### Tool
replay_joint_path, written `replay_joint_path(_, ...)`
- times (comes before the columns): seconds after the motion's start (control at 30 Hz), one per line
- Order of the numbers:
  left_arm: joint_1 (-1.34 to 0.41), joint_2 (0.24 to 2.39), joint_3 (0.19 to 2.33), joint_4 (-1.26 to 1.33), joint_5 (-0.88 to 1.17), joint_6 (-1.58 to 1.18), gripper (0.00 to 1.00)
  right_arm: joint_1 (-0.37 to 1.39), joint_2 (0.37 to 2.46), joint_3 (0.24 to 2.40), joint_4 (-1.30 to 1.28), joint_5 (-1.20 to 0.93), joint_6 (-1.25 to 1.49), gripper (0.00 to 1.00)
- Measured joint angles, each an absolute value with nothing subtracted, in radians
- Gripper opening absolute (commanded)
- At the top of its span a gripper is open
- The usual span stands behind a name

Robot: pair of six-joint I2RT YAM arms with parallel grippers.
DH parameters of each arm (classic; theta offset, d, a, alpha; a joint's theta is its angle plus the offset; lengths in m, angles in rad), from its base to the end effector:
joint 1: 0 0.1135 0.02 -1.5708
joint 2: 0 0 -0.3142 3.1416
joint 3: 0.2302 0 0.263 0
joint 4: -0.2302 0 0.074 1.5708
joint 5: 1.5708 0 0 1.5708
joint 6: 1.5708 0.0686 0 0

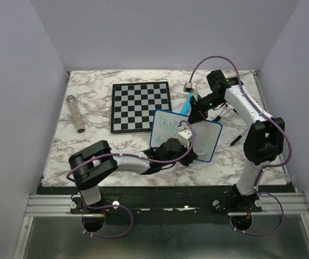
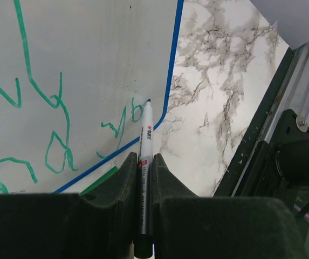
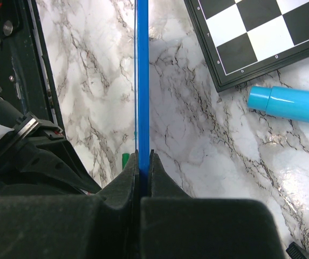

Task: Write a sentence on the whiteboard

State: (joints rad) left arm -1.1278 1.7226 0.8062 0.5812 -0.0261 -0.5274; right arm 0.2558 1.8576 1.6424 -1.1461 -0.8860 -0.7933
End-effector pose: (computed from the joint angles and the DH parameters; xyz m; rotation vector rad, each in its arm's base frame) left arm 0.1755 -0.3657 0.2105 0.5916 1.9756 -1.0608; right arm 0.3699 0.1517 0.3040 -1.3632 2.1064 1.0763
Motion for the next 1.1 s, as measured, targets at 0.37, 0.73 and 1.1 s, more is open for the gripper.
replay_joint_path(0.37,-1.132,1.727,0.81,0.533,-0.027,-0.528,0.0,0.256,1.858,1.642,-1.146,-0.886,-0.793,0.0)
replay_joint_path(0.73,-1.132,1.738,0.814,0.528,-0.016,-0.532,0.0,0.256,1.858,1.642,-1.146,-0.886,-0.794,0.0)
replay_joint_path(1.1,-1.132,1.751,0.843,0.516,-0.006,-0.532,0.0,0.256,1.858,1.642,-1.146,-0.886,-0.794,0.0)
